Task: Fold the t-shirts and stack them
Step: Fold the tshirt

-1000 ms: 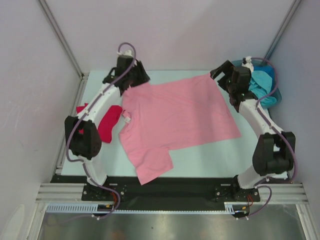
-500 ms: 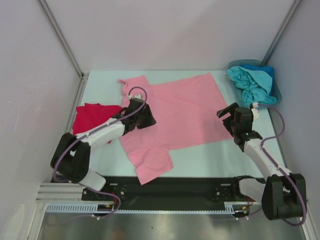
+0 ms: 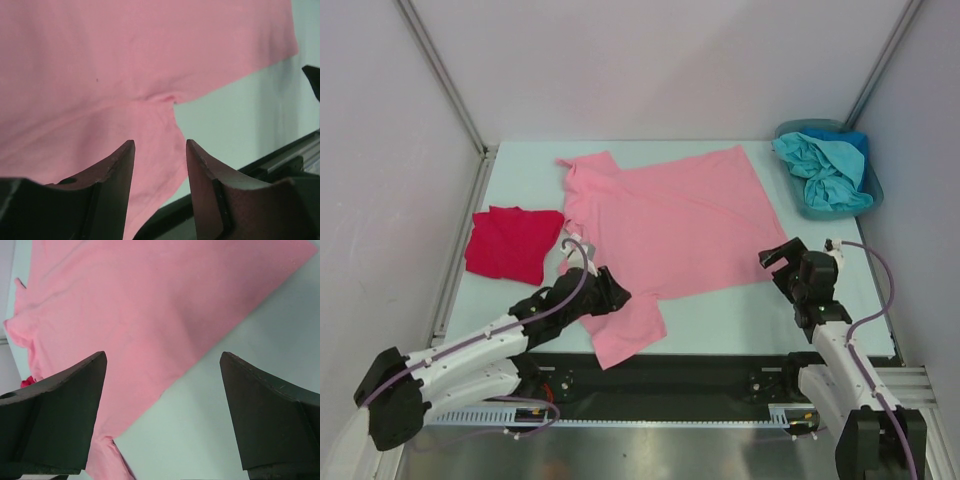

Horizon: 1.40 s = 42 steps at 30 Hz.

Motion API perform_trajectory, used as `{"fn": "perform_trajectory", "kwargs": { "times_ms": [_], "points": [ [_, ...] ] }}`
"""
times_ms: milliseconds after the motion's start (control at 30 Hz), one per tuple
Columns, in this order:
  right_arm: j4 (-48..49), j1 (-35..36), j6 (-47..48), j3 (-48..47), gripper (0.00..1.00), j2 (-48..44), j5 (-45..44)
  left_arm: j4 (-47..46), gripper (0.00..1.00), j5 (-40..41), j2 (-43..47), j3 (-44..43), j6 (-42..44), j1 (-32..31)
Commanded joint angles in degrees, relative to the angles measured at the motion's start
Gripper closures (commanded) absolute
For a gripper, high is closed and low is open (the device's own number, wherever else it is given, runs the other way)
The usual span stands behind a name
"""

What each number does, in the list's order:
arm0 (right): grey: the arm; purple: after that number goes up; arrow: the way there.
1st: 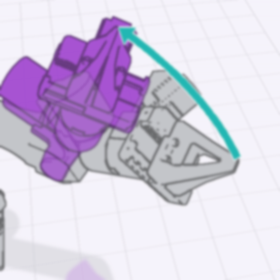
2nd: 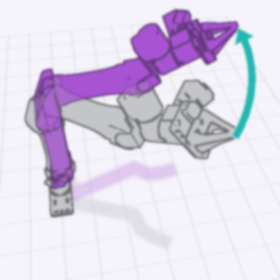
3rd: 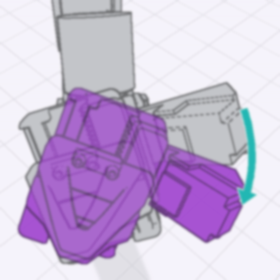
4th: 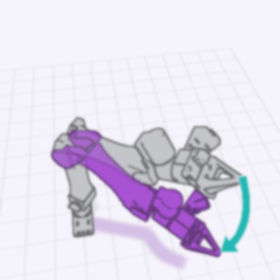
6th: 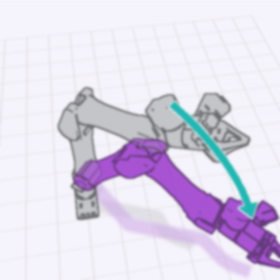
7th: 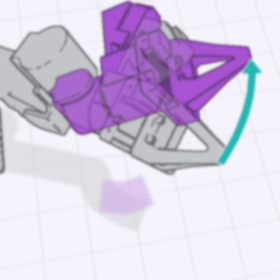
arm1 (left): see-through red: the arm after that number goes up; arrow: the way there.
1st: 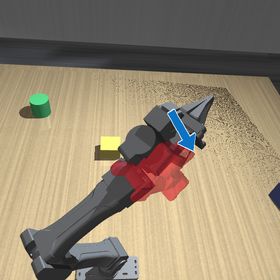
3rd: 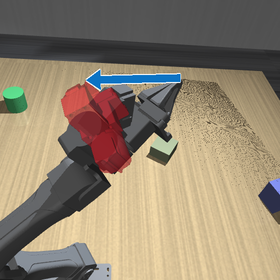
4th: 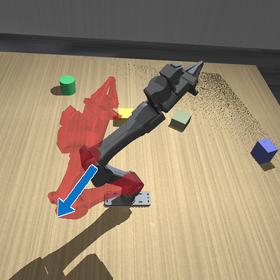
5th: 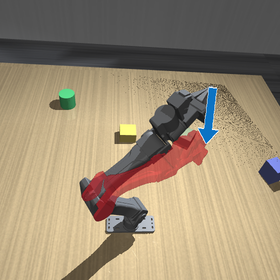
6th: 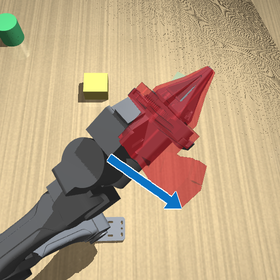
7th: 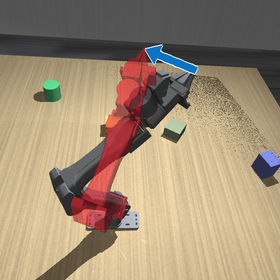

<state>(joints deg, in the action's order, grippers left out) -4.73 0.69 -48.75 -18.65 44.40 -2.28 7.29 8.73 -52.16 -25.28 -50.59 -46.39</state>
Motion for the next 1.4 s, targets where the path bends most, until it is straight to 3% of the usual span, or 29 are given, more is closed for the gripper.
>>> {"fn": "perform_trajectory", "kwargs": {
  "times_ms": [0, 167, 367, 667, 1133, 1367],
  "points": [
    [0.69, -0.25, 2.08, 0.2, 0.0, 0.86, 1.67, 1.84, 0.5, 4.18, 2.59, 4.08, -5.39, -3.52],
    [0.87, -4.36, 4.36, -0.15, 0.0, 3.75, 1.67, 6.5, 0.51, 7.43, 6.97, 6.73, -8.56, -8.44],
    [3.49, -10.96, 4.89, -0.33, 0.0, 9.82, 5.09, 18.26, 0.51, 12.01, 13.04, 7.0, -12.07, -12.67],
    [7.37, -12.12, 4.1, 0.55, 0.0, 11.76, 6.24, 30.93, 0.52, 14.29, 22.45, 9.28, -17.17, -17.07],
    [8.25, -12.47, 3.93, 0.64, 0.0, 12.37, 7.56, 34.28, 0.52, 15.17, 23.86, 10.07, -16.56, -17.15],
    [9.13, -12.55, 3.14, 0.99, 0.0, 13.6, 7.65, 30.87, 0.51, 15.09, 22.28, 10.95, -17.27, -17.15]
  ]
}}
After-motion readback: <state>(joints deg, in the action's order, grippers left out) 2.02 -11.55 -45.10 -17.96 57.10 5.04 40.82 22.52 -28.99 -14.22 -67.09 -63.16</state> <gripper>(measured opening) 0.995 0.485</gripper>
